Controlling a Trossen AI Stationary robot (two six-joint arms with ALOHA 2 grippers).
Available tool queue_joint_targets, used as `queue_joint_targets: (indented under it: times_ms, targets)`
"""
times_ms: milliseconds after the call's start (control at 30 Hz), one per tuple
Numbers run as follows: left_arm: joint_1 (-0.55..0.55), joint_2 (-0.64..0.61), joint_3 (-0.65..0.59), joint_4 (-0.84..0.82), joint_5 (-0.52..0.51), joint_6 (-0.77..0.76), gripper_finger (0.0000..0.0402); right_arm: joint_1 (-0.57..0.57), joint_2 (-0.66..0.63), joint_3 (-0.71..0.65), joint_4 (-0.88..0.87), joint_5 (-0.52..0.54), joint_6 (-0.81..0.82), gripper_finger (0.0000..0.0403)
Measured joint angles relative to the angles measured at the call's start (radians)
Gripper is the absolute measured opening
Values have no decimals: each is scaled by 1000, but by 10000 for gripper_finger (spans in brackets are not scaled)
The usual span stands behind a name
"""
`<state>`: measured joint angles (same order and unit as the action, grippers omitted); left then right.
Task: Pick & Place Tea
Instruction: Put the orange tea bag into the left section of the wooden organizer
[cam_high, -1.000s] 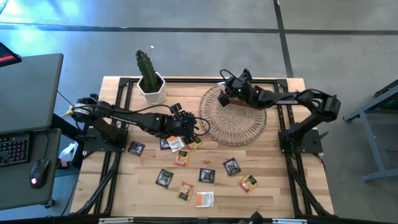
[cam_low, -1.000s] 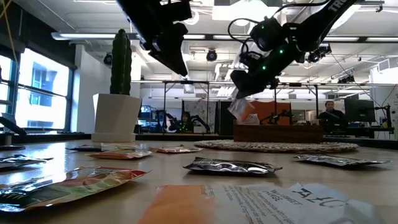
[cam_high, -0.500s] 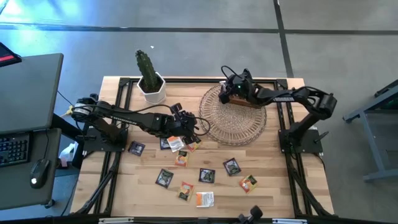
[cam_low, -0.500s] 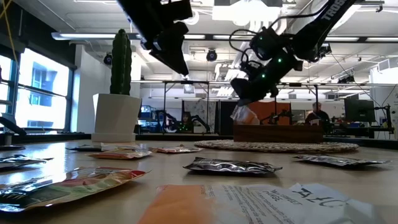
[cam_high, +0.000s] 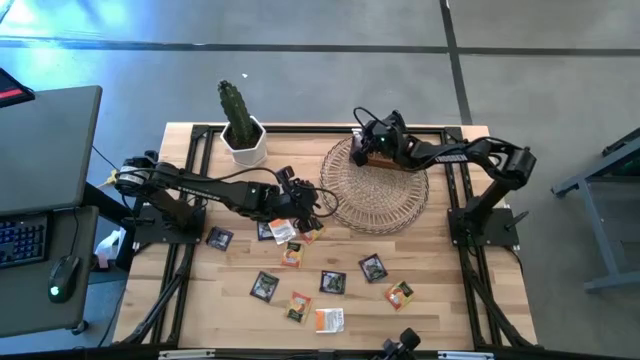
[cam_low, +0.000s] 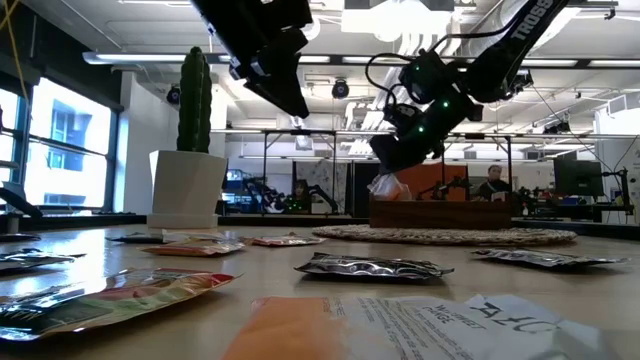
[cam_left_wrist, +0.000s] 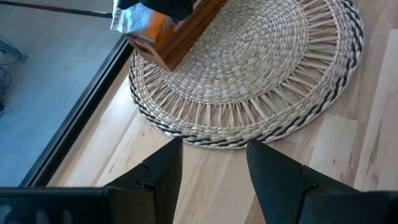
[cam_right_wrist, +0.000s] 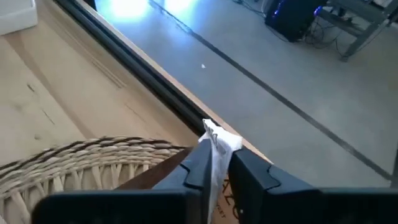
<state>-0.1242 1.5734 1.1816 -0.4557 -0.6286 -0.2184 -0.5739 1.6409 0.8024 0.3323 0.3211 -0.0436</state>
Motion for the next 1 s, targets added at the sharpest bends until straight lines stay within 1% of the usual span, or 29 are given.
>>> queue_joint_targets:
  times_ms: [233, 400, 633, 833, 1000]
  targets:
    - [0, 0, 0, 2, 23, 0, 174, 6, -21, 0, -18, 98, -71, 103]
    - [0, 0, 0, 2, 25, 0, 174, 31, -92, 0, -105, 103, -83, 117]
    - [0, 0, 0, 4, 29, 3, 174, 111, -227, 0, -205, 78, -94, 117]
    - [0, 0, 0, 12, 40, 3, 174, 193, -312, 0, -219, -30, -89, 109]
    - [0, 0, 0, 22, 114, 3, 174, 257, -340, 0, -219, -49, -89, 106]
